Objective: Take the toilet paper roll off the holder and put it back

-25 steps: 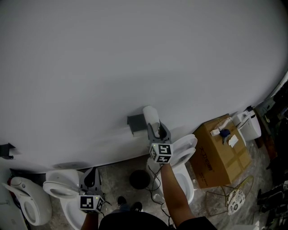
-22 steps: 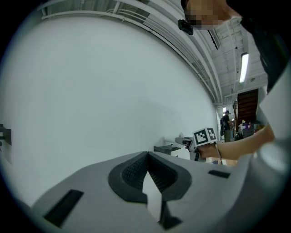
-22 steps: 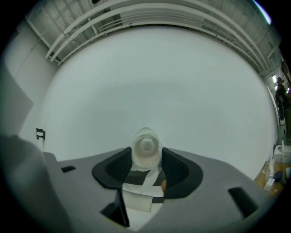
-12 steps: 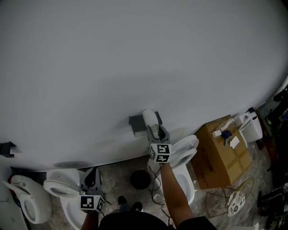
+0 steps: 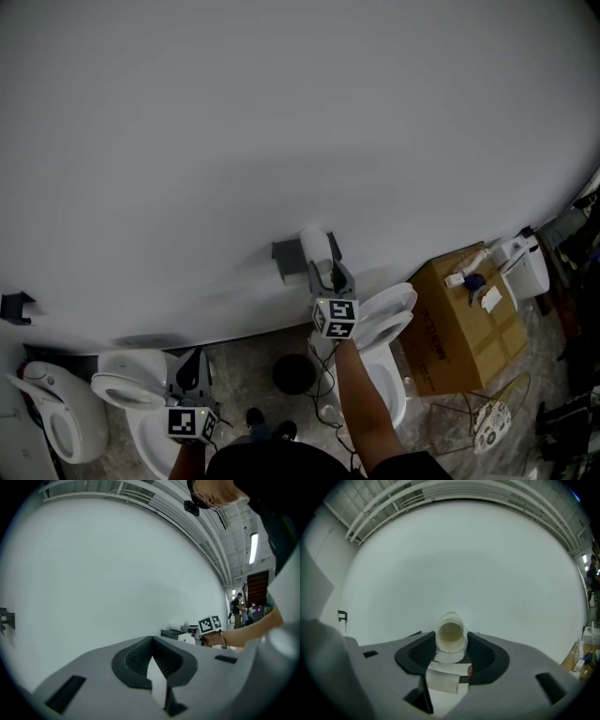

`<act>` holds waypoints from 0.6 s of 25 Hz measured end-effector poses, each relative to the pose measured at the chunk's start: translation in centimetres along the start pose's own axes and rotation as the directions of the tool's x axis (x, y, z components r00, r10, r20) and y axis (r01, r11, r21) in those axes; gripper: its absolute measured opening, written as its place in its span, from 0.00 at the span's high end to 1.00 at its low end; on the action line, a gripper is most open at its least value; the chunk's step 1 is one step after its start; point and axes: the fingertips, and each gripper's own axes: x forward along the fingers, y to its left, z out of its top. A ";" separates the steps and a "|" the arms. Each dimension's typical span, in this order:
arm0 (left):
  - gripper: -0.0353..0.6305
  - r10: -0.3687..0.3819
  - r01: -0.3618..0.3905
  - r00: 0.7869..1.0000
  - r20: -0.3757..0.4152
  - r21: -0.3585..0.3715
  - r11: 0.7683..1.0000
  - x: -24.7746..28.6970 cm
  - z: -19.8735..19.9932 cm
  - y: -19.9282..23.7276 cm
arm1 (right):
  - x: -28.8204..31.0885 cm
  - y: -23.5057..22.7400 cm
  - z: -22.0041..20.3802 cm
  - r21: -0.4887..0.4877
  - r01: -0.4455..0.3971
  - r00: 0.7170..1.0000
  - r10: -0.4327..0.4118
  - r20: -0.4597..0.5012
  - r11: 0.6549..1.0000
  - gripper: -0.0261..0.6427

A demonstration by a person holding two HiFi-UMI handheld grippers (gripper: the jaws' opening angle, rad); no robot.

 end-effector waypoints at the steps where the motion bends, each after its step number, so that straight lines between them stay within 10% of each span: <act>1: 0.94 0.001 -0.001 1.000 -0.001 0.000 1.000 0.0 -0.1 0.1 | 0.0 0.0 0.0 0.004 0.000 1.000 0.000 0.002 1.000 0.65; 15: 0.94 -0.002 0.002 1.000 0.003 -0.001 1.000 -0.3 0.1 -0.1 | -1.3 0.0 0.4 -0.034 0.007 1.000 -0.007 -0.005 0.999 0.65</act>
